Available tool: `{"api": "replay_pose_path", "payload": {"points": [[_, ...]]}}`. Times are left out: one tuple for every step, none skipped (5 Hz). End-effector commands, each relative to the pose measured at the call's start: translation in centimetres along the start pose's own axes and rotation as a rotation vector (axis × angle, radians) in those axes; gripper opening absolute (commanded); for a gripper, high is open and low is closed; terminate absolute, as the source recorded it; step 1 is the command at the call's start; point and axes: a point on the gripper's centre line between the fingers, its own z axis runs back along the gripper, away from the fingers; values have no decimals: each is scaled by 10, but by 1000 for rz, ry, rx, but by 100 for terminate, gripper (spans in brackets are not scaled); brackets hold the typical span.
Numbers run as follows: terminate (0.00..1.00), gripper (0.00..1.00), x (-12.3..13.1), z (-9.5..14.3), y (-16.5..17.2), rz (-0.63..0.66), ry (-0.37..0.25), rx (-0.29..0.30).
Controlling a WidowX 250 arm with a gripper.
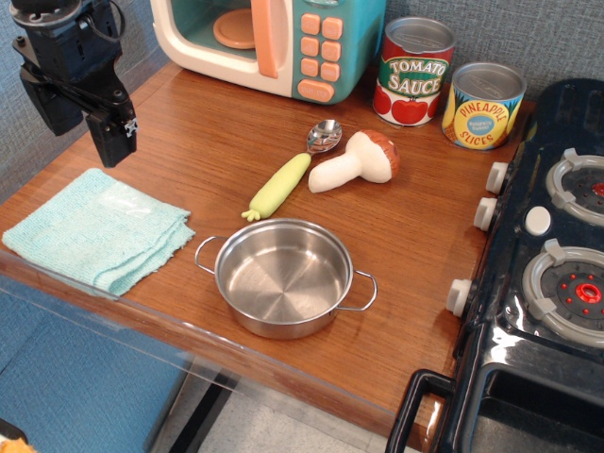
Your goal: Put the pot in front of the microwave
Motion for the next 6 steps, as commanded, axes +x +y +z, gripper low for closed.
{"api": "replay_pose_path", "payload": {"points": [[0,100,0,0,0,0,0,0],[0,100,16,-6,-29,-73,-15,-29],[0,100,34,-10,-62,-169,-25,-46],[0,100,52,-14,-103,-281,-45,-74],[0,100,55,-26,-129,-336,-32,-95],[0,100,50,-43,-140,-361,12,-99]]}}
